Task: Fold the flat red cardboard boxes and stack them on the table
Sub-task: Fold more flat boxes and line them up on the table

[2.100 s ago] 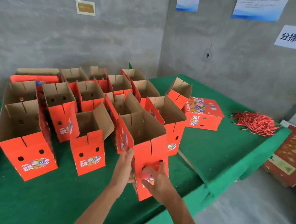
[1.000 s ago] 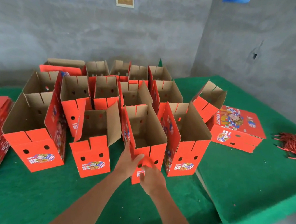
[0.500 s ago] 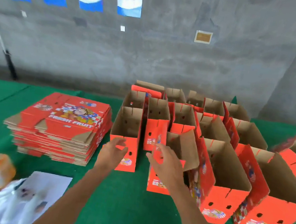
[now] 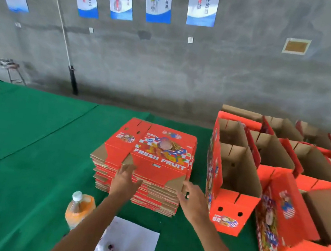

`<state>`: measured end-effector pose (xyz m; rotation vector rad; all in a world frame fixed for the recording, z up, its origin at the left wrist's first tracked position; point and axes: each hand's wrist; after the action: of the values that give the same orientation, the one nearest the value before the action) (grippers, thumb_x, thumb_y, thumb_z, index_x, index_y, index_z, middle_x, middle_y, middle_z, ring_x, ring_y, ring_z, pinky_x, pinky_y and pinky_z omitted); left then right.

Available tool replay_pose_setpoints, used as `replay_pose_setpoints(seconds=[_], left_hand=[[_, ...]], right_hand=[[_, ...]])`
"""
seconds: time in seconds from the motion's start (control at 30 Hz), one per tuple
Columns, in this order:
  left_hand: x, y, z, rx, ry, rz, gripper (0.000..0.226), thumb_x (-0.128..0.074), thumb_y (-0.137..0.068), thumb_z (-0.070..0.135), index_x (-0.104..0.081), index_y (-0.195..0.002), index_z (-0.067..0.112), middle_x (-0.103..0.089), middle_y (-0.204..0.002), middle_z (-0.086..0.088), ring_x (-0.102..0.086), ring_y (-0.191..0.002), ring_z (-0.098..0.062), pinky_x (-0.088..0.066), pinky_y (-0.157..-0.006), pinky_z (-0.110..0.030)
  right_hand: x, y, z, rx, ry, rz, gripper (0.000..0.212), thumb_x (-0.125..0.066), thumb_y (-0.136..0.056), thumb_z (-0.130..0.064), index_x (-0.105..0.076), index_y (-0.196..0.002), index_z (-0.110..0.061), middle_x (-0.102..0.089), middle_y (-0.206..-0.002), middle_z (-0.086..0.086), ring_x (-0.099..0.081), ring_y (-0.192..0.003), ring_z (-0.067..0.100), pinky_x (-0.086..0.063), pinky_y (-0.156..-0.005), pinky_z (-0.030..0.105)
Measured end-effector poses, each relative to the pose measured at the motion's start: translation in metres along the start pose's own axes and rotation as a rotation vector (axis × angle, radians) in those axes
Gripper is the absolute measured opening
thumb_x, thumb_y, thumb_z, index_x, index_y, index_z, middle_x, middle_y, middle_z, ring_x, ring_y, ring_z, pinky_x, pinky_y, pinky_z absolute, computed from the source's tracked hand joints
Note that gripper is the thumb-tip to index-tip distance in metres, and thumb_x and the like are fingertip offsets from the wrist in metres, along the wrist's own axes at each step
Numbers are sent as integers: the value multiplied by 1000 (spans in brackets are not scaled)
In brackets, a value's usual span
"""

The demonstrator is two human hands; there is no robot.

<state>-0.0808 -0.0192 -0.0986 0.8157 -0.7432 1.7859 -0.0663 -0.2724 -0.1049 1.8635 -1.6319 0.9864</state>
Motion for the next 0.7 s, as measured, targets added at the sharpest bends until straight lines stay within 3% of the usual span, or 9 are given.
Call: replay_pose_setpoints(seconds=[0.07,0.17,0.27,0.37,0.5,0.57,0.63,0.7], left_hand=[[-2,-24,-18,41,-118,3,69,-70,-94,49,-43,-150,19,-43,-156,-8,-38,-145,-29,-37,-119,-48],[-1,-60,-40,109,-271,-4,90,-56,-96,64,-21,-159,10,-20,-167,-15,-15,-156,-35,-16,-128,-52],[7,-91,-61,159,-303,-44,100,-56,-95,67,-11,-161,6,-7,-170,-21,-2,-158,-39,-10,-128,-56],[10,-105,-75,172,-268,-100,101,-59,-92,70,-24,-158,2,-14,-169,-21,-8,-157,-39,-17,-127,-54],[12,-102,-81,128,-319,-113,89,-56,-94,68,-35,-152,3,-25,-165,-20,-21,-154,-38,-28,-124,-53],[13,-99,-80,120,-341,-113,82,-55,-97,65,-38,-148,4,-32,-161,-19,-29,-150,-37,-36,-119,-54],[17,-92,-79,110,-316,-92,72,-56,-98,60,-40,-143,6,-41,-154,-17,-36,-145,-36,-41,-114,-54],[20,-84,-78,76,-244,-75,65,-59,-99,50,-40,-145,8,-45,-152,-15,-40,-142,-35,-41,-113,-55]], right_hand=[[-16,-15,-5,-112,9,-23,44,-61,-103,-40,-55,-141,-19,-58,-120,2,-64,-106,16,-52,-89,27],[-29,-36,-7,-248,15,-74,33,-59,-103,-42,-63,-115,-11,-55,-114,5,-63,-96,19,-54,-83,33],[-36,-51,-6,-291,-48,-64,32,-60,-103,-38,-58,-89,-10,-56,-94,8,-57,-80,22,-43,-69,29],[-39,-58,-11,-347,-66,-6,29,-63,-101,-37,-60,-89,-10,-61,-87,2,-63,-80,23,-42,-64,29],[-48,-60,-23,-415,-74,125,32,-69,-96,-38,-64,-101,-7,-64,-103,8,-66,-85,22,-42,-57,28],[-51,-63,-29,-419,-248,219,34,-75,-91,-33,-63,-104,-4,-64,-105,10,-65,-85,20,-45,-57,24],[-49,-63,-45,-444,-607,269,39,-77,-90,-23,-53,-114,-3,-65,-105,10,-69,-88,21,-50,-57,19],[-42,-59,-61,-435,-820,340,40,-73,-91,-16,-44,-117,-10,-64,-103,7,-69,-87,12,-51,-59,19]])
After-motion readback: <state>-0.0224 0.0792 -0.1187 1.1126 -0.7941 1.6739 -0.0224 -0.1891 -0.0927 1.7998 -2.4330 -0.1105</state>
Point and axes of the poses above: each hand's wrist, its own y-axis away from the middle knuckle, its own x-axis out of the back of the hand, z = x × y
